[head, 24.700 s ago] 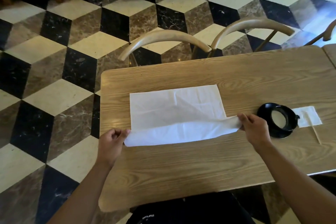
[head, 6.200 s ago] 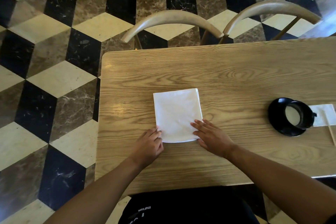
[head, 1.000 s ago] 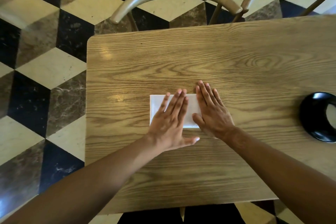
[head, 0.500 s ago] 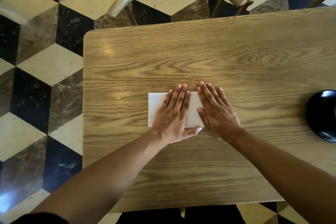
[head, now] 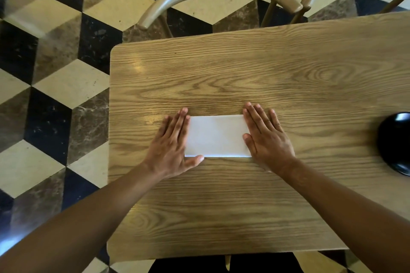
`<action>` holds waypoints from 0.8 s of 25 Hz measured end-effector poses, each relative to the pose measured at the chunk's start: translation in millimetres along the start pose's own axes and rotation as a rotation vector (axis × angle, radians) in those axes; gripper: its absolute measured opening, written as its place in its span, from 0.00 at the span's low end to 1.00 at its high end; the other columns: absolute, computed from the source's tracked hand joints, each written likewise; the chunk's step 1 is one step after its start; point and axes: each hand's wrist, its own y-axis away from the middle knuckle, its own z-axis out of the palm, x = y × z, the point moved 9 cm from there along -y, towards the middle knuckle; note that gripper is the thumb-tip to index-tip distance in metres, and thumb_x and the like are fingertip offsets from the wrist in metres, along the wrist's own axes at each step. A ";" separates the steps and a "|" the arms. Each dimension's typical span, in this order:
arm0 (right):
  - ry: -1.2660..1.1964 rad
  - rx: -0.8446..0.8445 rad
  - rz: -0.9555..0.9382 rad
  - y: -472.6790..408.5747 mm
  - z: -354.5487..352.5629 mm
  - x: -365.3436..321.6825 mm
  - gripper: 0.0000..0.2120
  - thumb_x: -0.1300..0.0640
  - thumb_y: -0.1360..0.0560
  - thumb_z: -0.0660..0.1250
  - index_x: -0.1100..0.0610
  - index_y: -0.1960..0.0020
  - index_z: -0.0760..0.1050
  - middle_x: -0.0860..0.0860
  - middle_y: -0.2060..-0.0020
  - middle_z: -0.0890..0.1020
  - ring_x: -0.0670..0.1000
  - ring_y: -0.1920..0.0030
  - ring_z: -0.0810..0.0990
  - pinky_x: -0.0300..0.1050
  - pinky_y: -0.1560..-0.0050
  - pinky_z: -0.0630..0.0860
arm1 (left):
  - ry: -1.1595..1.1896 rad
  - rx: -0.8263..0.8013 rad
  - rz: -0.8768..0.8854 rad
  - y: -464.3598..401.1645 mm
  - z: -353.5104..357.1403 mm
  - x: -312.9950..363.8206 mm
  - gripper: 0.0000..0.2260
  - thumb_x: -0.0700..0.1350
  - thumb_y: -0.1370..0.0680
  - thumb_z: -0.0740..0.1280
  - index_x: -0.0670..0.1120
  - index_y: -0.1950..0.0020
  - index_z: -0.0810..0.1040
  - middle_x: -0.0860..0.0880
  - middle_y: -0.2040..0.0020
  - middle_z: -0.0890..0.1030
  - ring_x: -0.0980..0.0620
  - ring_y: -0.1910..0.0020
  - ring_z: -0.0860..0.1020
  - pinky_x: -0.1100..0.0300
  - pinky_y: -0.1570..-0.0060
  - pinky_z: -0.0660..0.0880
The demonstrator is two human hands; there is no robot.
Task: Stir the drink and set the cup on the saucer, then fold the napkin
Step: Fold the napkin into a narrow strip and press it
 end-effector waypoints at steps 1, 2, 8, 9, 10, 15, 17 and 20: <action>0.003 0.004 -0.007 -0.4 -0.4 0.6 0.32 0.48 0.17 0.52 0.58 0.17 0.51 0.52 0.17 0.51 0.52 0.17 0.49 0.60 0.20 0.51 | 0.007 0.027 -0.010 -0.4 -6.9 4.0 0.51 0.75 0.23 0.49 0.32 0.19 0.53 0.34 0.17 0.50 0.37 0.17 0.51 0.36 0.21 0.56; 0.003 0.013 -0.013 -0.1 -0.4 0.2 0.32 0.48 0.17 0.53 0.58 0.17 0.51 0.52 0.17 0.51 0.53 0.17 0.49 0.60 0.20 0.52 | 0.021 0.057 -0.012 0.0 -14.9 11.9 0.51 0.75 0.23 0.51 0.31 0.19 0.53 0.33 0.17 0.51 0.36 0.17 0.51 0.35 0.21 0.55; -0.077 0.099 -0.028 3.2 -8.3 4.7 0.30 0.48 0.17 0.54 0.61 0.19 0.58 0.55 0.18 0.57 0.54 0.18 0.54 0.58 0.19 0.52 | 0.122 0.020 0.134 -45.1 -22.6 117.9 0.57 0.78 0.27 0.54 0.32 0.19 0.50 0.34 0.17 0.45 0.37 0.17 0.44 0.38 0.19 0.49; -0.070 0.101 -0.036 4.0 -8.5 5.2 0.29 0.48 0.17 0.53 0.61 0.19 0.59 0.55 0.19 0.58 0.54 0.18 0.54 0.58 0.19 0.53 | 0.114 -0.010 0.121 -53.6 -17.7 123.8 0.57 0.79 0.27 0.53 0.32 0.18 0.49 0.34 0.17 0.45 0.38 0.16 0.43 0.39 0.19 0.49; -0.055 0.100 -0.040 4.1 -8.3 5.6 0.29 0.49 0.17 0.53 0.60 0.19 0.59 0.55 0.19 0.58 0.54 0.18 0.54 0.58 0.20 0.54 | 0.101 -0.034 0.105 -59.8 -12.6 125.7 0.57 0.79 0.28 0.53 0.33 0.18 0.49 0.34 0.17 0.45 0.37 0.16 0.43 0.39 0.19 0.49; 0.022 0.055 -0.022 2.9 -3.3 6.4 0.30 0.49 0.17 0.52 0.60 0.18 0.54 0.54 0.18 0.55 0.54 0.18 0.52 0.60 0.20 0.52 | 0.080 -0.025 0.099 -65.5 -4.4 118.3 0.57 0.79 0.28 0.52 0.33 0.18 0.48 0.34 0.17 0.46 0.38 0.16 0.44 0.40 0.18 0.47; 0.025 0.052 -0.024 3.8 -3.7 6.7 0.30 0.49 0.17 0.52 0.60 0.18 0.53 0.54 0.18 0.54 0.54 0.18 0.52 0.61 0.20 0.52 | 0.087 -0.014 0.041 -57.3 -3.6 98.2 0.56 0.79 0.26 0.51 0.33 0.18 0.50 0.34 0.17 0.46 0.37 0.16 0.44 0.40 0.18 0.48; 0.011 0.054 -0.013 3.2 -3.3 7.7 0.30 0.49 0.17 0.52 0.60 0.18 0.53 0.54 0.18 0.54 0.53 0.18 0.52 0.61 0.20 0.52 | 0.055 -0.001 -0.056 -31.6 1.0 48.7 0.51 0.75 0.23 0.48 0.33 0.18 0.50 0.34 0.17 0.48 0.38 0.16 0.46 0.41 0.18 0.49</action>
